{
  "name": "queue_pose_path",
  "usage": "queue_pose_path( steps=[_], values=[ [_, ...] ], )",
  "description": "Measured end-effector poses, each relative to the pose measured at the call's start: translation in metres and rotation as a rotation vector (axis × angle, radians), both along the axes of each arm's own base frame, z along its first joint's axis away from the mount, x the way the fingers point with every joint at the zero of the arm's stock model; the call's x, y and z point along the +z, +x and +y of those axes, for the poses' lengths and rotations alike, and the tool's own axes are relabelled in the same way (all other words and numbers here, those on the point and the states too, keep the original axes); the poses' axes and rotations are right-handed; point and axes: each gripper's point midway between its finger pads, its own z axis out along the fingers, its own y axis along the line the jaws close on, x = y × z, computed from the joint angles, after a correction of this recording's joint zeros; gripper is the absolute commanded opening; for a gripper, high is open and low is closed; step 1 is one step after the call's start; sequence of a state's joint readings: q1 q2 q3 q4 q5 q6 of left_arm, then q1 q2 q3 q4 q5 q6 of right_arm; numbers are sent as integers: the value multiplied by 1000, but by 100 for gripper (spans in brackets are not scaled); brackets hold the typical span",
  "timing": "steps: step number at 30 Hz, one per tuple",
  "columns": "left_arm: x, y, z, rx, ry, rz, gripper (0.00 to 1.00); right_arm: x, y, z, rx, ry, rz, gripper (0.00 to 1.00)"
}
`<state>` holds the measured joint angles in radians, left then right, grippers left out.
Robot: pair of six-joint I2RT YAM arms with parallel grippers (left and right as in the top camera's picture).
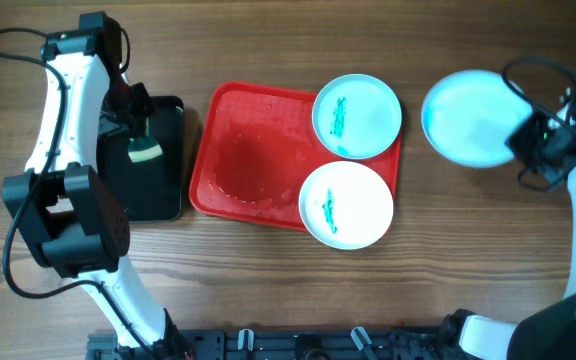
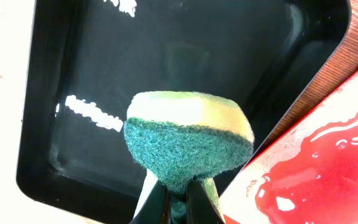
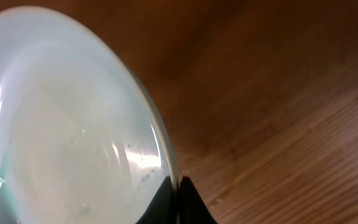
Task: Clean dirty plates on tray and stack at the side
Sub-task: 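Carry the cleaned plate right off the tray with the right gripper, then release the plate on the table and return right gripper to tray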
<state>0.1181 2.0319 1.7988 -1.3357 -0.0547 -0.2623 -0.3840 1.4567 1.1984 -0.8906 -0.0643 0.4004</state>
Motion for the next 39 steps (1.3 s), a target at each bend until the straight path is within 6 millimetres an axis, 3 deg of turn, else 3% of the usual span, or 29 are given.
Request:
queue_pose_path(
  steps=[2,6,10,11,13,14,17,20,23,25,27,29,31,35,39],
  values=[
    [0,0,0,0,0,1,4,-36,-11,-8,-39,16,18,4],
    [0,0,0,0,0,1,4,-81,-17,-11,-57,-1,-14,4],
    [0,0,0,3,0,1,4,-102,-20,-16,-72,-49,-44,4],
    [0,0,0,3,0,1,4,-105,-22,-17,-76,-57,-44,8],
    [0,0,0,3,0,1,4,-110,-21,-21,-87,-75,-42,42],
    [0,0,0,3,0,1,4,-112,-20,-23,-89,-78,-44,48],
    [0,0,0,4,0,1,4,-119,-18,-18,-46,-64,-33,51],
    [0,1,0,4,1,-4,4,-114,-19,1,51,19,2,51],
    [0,1,0,6,0,-4,4,-82,9,28,216,59,-50,51],
    [0,1,0,6,1,-5,4,-62,32,62,368,54,-109,46],
    [0,1,0,6,0,-4,4,-60,38,106,518,60,-115,46],
    [0,1,0,6,0,-4,4,-67,36,135,605,66,-89,45],
    [0,1,0,6,0,-4,4,-88,32,158,672,88,-28,43],
    [0,1,0,6,0,-4,4,-130,19,173,713,126,101,31],
    [0,1,0,6,0,-4,4,-149,19,178,733,131,133,6]
  ],
)
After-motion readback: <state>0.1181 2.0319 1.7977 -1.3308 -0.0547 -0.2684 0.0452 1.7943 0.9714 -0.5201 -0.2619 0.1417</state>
